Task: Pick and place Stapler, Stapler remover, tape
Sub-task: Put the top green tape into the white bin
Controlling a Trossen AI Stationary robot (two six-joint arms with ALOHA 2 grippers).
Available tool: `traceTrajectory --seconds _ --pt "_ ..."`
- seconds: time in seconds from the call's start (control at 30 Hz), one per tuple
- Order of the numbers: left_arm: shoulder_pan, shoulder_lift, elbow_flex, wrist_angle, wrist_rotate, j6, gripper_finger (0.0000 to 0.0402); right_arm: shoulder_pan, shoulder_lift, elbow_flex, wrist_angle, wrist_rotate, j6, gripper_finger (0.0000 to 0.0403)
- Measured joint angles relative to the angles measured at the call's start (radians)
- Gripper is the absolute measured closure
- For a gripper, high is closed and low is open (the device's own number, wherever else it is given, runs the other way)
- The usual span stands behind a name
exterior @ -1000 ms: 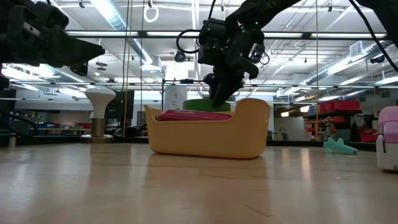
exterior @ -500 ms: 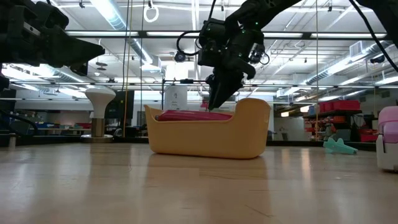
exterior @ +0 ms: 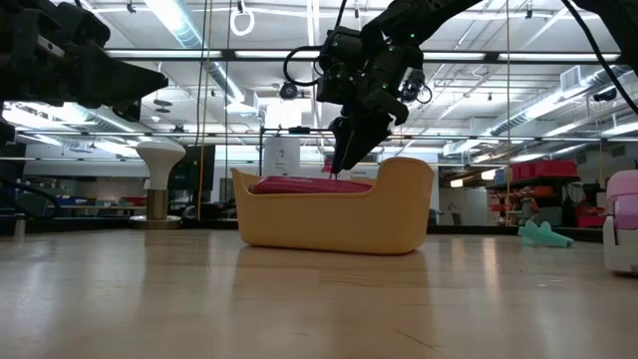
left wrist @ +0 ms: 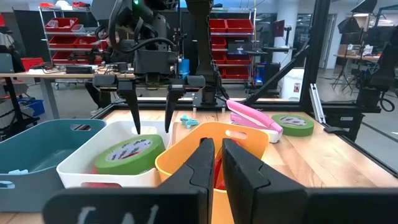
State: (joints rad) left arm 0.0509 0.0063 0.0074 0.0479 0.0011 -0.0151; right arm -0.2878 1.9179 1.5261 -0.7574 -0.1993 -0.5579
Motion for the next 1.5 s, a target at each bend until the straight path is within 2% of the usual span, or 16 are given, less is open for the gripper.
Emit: traceTrajectory --seconds 0.4,0.73,1.0,1.33,1.5 --pt "0.000 0.000 0.000 0.000 0.000 0.000 0.0365 0.001 0.000 -0.004 -0.004 0.000 -0.002 0.0186" --pt "0.000 0.000 0.000 0.000 0.000 0.000 0.0365 0.002 0.001 -0.096 0.026 0.000 -0.026 0.0188" --pt "0.000 0.000 0.000 0.000 0.000 0.000 0.0365 0.002 0.001 -0.104 0.067 0.000 -0.002 0.0190" --pt "0.000 0.000 0.000 0.000 0.000 0.000 0.0365 0.001 0.001 -0.104 0.088 0.005 -0.002 0.0248" --pt "0.000 0.000 0.000 0.000 0.000 0.000 0.0365 0.002 0.001 -0.104 0.093 0.101 -0.001 0.0272"
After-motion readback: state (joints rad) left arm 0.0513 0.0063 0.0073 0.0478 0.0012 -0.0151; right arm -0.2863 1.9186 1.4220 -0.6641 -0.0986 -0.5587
